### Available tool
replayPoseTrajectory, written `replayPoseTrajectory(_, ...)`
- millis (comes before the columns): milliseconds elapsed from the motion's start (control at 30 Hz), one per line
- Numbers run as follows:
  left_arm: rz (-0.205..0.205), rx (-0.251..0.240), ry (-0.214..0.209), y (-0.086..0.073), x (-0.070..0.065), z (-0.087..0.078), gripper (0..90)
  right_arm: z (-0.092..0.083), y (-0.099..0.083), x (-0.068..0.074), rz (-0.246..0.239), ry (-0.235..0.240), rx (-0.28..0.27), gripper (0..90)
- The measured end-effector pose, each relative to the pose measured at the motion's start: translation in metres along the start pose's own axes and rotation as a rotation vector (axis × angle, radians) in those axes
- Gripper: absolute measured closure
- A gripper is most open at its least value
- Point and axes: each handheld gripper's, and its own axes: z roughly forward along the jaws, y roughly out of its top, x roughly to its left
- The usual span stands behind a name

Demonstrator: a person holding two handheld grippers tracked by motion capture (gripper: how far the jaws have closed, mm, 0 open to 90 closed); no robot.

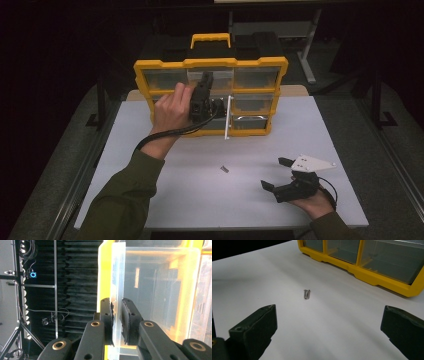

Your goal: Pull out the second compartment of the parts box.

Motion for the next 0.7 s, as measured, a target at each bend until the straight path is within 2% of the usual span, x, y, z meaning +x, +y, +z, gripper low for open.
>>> replayPoseTrajectory(700, -0.006, -0.016, 0.013, 0.001, 0.0, -0.019, 80.8, 0.0, 0.0, 0.0, 0.0, -0.002, 0.0, 0.0)
